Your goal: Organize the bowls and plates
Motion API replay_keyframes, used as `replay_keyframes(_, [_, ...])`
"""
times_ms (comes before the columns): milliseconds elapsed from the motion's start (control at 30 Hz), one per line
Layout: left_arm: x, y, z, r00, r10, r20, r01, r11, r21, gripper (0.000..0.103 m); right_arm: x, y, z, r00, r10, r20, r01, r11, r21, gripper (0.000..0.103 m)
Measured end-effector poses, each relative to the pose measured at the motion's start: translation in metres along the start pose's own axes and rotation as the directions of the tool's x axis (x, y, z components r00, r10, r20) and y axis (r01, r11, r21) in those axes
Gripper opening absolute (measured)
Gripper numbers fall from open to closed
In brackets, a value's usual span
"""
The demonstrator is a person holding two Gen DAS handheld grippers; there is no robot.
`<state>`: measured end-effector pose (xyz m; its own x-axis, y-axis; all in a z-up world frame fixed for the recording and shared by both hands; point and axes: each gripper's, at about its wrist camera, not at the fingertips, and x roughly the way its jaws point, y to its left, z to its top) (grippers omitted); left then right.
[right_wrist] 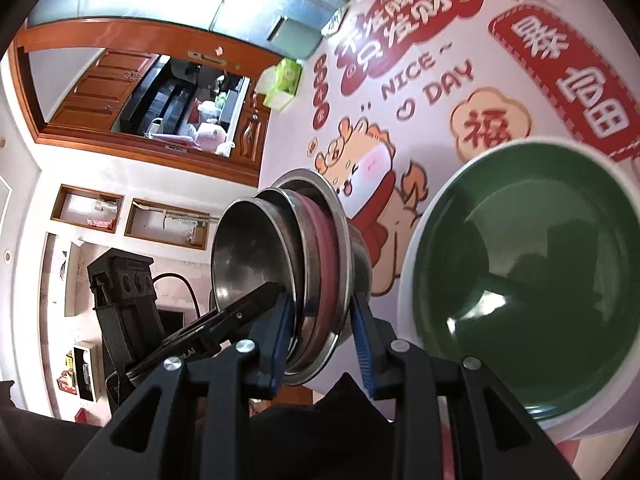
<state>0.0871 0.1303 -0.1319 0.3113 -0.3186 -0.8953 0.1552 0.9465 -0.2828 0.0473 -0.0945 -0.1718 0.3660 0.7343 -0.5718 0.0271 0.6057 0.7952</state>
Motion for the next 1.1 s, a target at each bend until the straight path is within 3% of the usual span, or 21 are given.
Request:
replay_keyframes(533, [0.025,-0.089,0.005,0.999,-0.047,-0.008,0.048,0.993,0.108,0.045,-0.072,-0.039,0.012,0.995,-0.070,0.067,0.071,0.997,-0.017,0.029])
replay_keyframes(1100, [0.069,-0.131,-0.005,0.993,-0.006,-0.119,0.016,0.996,0.090,0.045,-0.084,-0.086,0.018,0.991,-0.129,-0.048,0.130,0.991,0.022,0.029])
